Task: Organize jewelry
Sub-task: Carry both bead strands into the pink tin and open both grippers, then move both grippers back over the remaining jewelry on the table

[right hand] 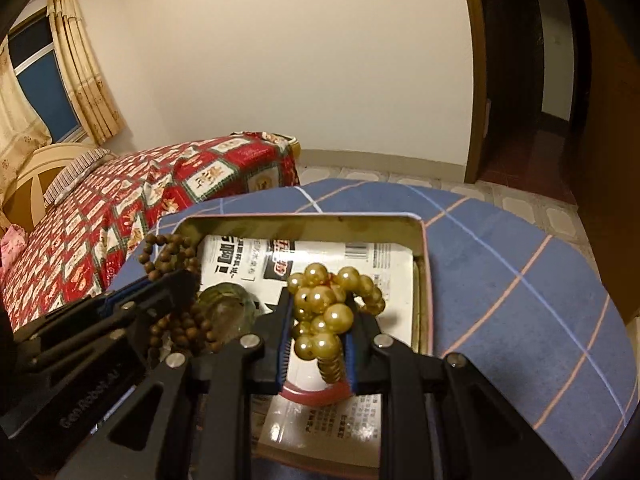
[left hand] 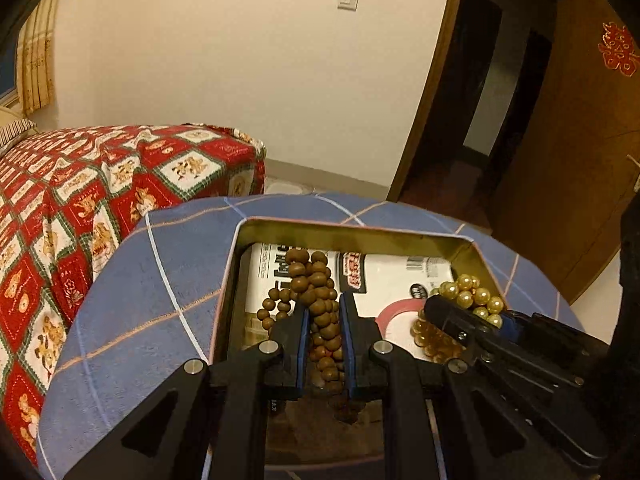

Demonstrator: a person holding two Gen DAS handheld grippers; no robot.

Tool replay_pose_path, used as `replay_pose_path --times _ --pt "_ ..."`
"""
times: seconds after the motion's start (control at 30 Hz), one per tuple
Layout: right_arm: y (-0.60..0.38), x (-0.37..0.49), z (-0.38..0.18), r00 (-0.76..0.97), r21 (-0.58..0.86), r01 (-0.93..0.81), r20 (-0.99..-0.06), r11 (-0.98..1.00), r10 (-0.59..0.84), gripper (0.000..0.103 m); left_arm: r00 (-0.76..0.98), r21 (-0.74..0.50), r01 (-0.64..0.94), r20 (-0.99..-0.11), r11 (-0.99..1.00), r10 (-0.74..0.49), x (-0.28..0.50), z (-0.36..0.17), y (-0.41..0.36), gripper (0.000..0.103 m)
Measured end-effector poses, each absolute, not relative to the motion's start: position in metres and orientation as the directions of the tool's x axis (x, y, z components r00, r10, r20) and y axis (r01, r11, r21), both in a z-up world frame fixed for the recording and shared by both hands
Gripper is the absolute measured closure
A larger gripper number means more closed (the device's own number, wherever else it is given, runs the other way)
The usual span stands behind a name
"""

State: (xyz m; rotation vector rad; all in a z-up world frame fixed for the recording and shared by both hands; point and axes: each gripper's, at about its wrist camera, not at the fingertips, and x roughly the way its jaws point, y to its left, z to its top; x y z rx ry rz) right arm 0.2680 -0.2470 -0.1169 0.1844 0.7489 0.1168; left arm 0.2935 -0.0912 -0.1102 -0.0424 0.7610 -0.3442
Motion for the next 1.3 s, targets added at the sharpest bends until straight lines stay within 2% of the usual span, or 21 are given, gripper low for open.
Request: replay_pose_path --times 0.43,0.47,0.5,0.6,0.7,0.8,0.83,0.9,1.17,1.3 --pt "-0.246 0.270 -0.124 0.747 0.156 -0.038 -0.652 0.987 0.132 0.077 0.670 -0.102 0.280 -0.691 0.955 -0.270 0.300 -0.118 -0.100 0.088" --pt "-0.246 0.270 -0.124 0.747 0.167 -0.041 -0.650 0.985 0.141 0.072 0.670 -0.095 0.281 -0.693 0.955 -0.266 0.300 -0.118 -0.101 0.088" --pt "-0.247 0.270 -0.122 0.747 0.181 -0.046 -0.646 0.982 0.154 0.062 0.671 -0.088 0.278 -0.694 0.957 -0.259 0.300 -0.117 -0.102 0.088" --pt "-0.250 0.266 -0.117 0.763 0.204 -0.042 -0.625 0.978 0.163 0.055 0.662 -0.077 0.275 -0.708 0.958 -0.247 0.300 -0.117 -0.103 0.087" --pt "-0.253 0.260 -0.109 0.776 0.218 -0.043 -0.607 0.975 0.170 0.053 0.647 -0.077 0.267 -0.724 0.961 -0.238 0.299 -0.115 -0.102 0.080" --pt "-0.257 0.251 -0.100 0.796 0.225 -0.027 -0.585 0.974 0.157 0.051 0.648 -0.088 0.254 -0.724 0.963 -0.237 0.295 -0.108 -0.101 0.059" --pt "-0.259 0.249 -0.098 0.799 0.229 -0.021 -0.581 0.973 0.154 0.051 0.657 -0.083 0.247 -0.718 0.966 -0.230 0.294 -0.106 -0.100 0.047" --pt "-0.263 0.244 -0.095 0.801 0.242 -0.002 -0.580 0.970 0.146 0.050 0.681 -0.078 0.240 -0.697 0.968 -0.225 0.288 -0.097 -0.098 0.039" --pt "-0.262 0.225 -0.086 0.802 0.251 0.016 -0.581 0.968 0.137 0.049 0.696 -0.106 0.246 -0.672 0.963 -0.252 0.265 -0.072 -0.082 0.039" --pt "-0.257 0.209 -0.081 0.805 0.230 0.009 -0.578 0.973 0.129 0.044 0.710 -0.126 0.226 -0.657 0.966 -0.252 0.246 -0.061 -0.059 0.039"
